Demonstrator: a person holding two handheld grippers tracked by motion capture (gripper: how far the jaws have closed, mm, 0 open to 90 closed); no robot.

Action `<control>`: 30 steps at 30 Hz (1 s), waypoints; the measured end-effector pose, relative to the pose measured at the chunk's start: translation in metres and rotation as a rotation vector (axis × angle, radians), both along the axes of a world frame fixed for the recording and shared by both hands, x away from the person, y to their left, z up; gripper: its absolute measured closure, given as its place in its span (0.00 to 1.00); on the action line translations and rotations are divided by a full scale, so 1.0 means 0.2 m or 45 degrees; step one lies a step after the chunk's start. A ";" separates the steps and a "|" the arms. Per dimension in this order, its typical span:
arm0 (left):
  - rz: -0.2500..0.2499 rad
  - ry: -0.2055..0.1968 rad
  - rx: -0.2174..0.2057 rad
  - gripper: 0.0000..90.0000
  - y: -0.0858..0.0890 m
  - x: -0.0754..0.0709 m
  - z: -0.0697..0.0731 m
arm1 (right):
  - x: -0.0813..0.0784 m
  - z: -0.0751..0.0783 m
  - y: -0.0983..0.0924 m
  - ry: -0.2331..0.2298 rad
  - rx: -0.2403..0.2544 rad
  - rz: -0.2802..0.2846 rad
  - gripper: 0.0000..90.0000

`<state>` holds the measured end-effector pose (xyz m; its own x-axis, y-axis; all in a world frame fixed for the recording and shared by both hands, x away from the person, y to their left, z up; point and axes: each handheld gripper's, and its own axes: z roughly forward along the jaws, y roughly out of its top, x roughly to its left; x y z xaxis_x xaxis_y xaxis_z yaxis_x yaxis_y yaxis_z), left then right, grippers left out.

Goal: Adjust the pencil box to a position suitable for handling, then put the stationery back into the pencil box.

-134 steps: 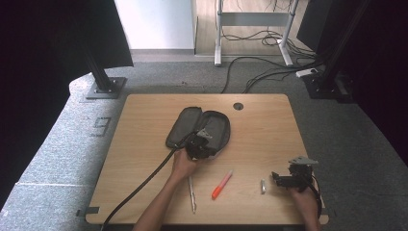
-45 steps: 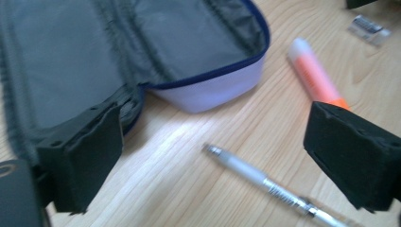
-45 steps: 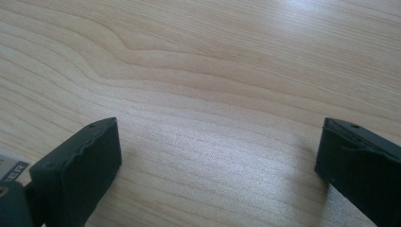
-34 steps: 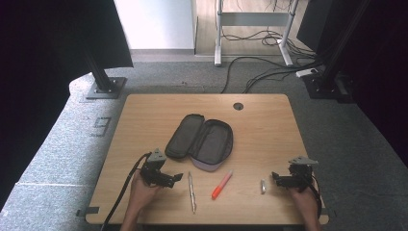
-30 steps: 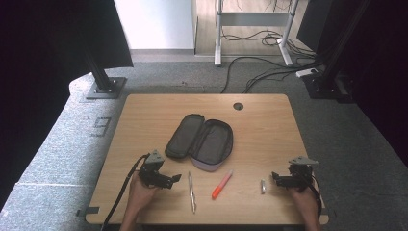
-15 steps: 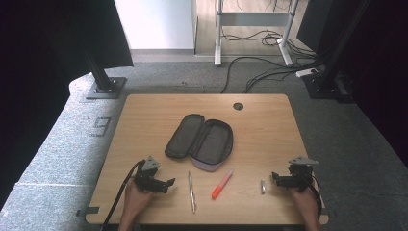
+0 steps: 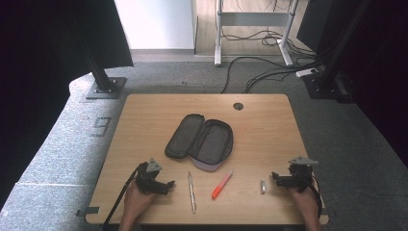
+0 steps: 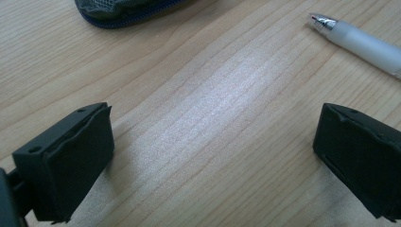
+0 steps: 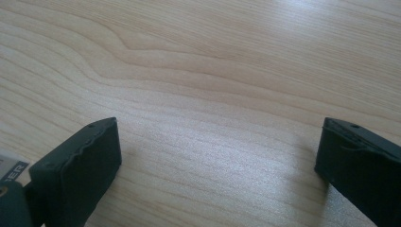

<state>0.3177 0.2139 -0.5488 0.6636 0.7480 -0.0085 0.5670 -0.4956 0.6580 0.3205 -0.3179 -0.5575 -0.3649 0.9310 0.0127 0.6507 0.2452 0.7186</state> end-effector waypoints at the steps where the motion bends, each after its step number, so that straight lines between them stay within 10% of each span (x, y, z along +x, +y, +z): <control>1: 0.000 0.000 0.000 0.00 0.00 0.00 0.00 | 0.00 0.00 0.00 0.000 0.000 0.000 0.00; 30: 0.011 0.001 0.000 0.00 0.00 0.00 0.00 | -0.08 0.11 0.07 -0.032 0.076 0.105 0.06</control>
<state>0.3180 0.2134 -0.5488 0.6571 0.7538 -0.0087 0.5717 -0.4908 0.6575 0.3054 -0.3048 -0.5349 -0.4408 0.8958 0.0574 0.6118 0.2530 0.7494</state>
